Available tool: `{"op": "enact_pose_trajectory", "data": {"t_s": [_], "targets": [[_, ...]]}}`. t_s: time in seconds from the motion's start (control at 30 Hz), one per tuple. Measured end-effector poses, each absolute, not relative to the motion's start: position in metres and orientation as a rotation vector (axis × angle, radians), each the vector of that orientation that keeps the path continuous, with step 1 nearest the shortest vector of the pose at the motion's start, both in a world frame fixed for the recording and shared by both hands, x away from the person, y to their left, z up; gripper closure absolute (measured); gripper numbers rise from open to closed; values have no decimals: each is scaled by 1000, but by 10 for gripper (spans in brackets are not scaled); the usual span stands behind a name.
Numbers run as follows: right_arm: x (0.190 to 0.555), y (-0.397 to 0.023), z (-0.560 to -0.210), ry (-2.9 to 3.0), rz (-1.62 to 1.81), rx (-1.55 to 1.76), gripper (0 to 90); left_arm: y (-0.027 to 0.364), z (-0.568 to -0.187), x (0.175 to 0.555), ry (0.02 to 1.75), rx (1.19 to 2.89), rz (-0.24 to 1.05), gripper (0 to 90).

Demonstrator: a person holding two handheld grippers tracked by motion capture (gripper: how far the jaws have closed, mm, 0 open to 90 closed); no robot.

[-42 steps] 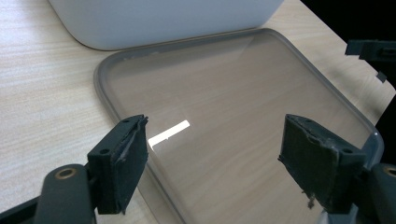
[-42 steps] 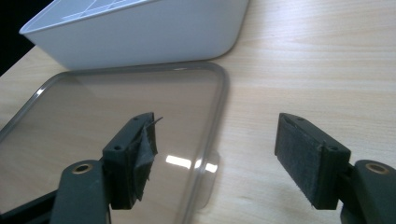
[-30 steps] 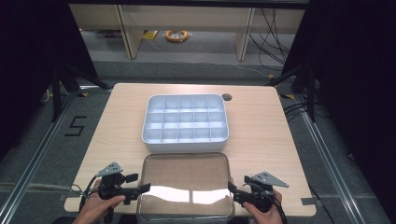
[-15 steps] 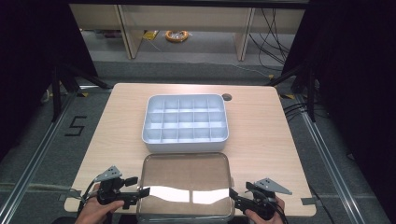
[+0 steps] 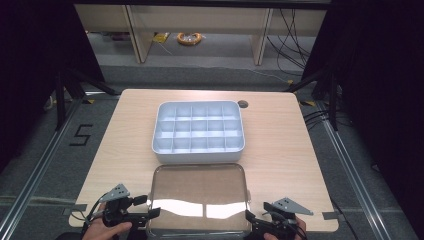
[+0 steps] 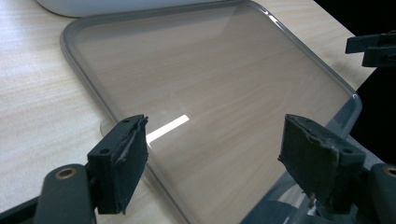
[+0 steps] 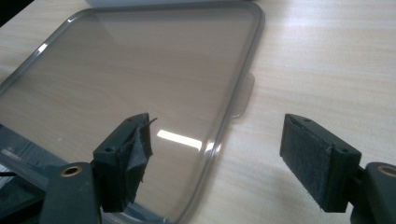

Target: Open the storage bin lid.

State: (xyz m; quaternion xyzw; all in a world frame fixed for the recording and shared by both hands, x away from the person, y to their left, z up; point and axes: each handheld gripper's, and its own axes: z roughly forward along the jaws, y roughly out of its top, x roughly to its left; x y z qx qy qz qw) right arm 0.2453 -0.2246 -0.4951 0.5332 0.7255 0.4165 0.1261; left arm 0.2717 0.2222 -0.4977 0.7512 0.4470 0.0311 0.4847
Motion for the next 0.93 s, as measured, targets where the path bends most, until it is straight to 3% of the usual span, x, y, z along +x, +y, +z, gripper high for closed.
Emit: {"op": "enact_pose_trajectory", "data": {"t_s": [0.93], "targets": [[238,-229,-496,2112,1197,1575,258,224,-499,264,1113,1825,39,229]]}}
